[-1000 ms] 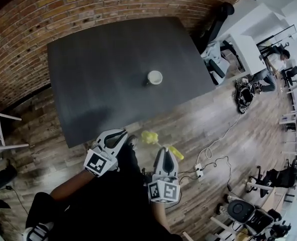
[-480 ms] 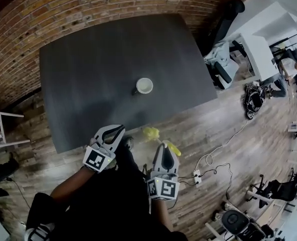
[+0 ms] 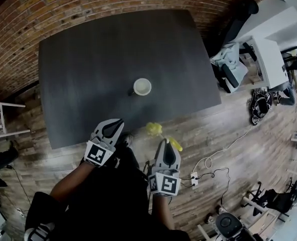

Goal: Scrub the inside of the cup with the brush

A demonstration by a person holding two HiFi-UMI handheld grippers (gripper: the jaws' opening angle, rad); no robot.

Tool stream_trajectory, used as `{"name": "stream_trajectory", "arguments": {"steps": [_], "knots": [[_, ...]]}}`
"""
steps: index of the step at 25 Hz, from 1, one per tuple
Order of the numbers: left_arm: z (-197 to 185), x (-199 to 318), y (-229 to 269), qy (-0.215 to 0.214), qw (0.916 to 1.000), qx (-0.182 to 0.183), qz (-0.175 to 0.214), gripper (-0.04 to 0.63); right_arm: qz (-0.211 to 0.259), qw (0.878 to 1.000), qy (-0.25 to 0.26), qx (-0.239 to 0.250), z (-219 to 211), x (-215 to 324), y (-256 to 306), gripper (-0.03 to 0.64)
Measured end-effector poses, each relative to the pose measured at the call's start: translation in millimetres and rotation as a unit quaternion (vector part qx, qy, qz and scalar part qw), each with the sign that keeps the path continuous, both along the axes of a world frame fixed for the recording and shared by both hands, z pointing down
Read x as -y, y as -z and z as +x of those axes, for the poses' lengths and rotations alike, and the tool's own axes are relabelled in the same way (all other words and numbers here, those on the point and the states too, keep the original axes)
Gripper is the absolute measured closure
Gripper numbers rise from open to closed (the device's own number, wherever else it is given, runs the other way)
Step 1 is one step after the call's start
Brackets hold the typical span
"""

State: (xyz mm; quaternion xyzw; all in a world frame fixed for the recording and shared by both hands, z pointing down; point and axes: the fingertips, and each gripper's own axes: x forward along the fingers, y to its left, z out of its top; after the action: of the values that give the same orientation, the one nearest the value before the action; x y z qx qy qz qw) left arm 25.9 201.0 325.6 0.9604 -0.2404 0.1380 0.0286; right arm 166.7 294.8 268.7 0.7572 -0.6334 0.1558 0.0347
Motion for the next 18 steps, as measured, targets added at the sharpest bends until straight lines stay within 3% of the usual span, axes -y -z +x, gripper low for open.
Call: {"name": "stream_trajectory", "arguments": {"steps": [7,14,15,17,18], "knots": [[11,37,-46,0.008,0.9996,0.024,-0.015,0.549,0.002,1.000,0.004,0.004,7,40,-9,0.572],[19,76,-105,-0.007,0.9967,0.053,-0.061,0.546,0.003,1.000,0.014,0.006,6,98,-15,0.572],[22,81,-115,-0.013,0.9959,0.057,-0.069,0.527,0.003,1.000,0.016,0.007,7,107,-18,0.572],[29,87,-135,-0.026,0.9935,0.068,-0.087,0.422,0.004,1.000,0.019,0.008,8,125,-23,0.572],[32,90,-145,-0.029,0.9924,0.075,-0.094,0.420,0.005,1.000,0.021,0.009,9,134,-26,0.572]]}}
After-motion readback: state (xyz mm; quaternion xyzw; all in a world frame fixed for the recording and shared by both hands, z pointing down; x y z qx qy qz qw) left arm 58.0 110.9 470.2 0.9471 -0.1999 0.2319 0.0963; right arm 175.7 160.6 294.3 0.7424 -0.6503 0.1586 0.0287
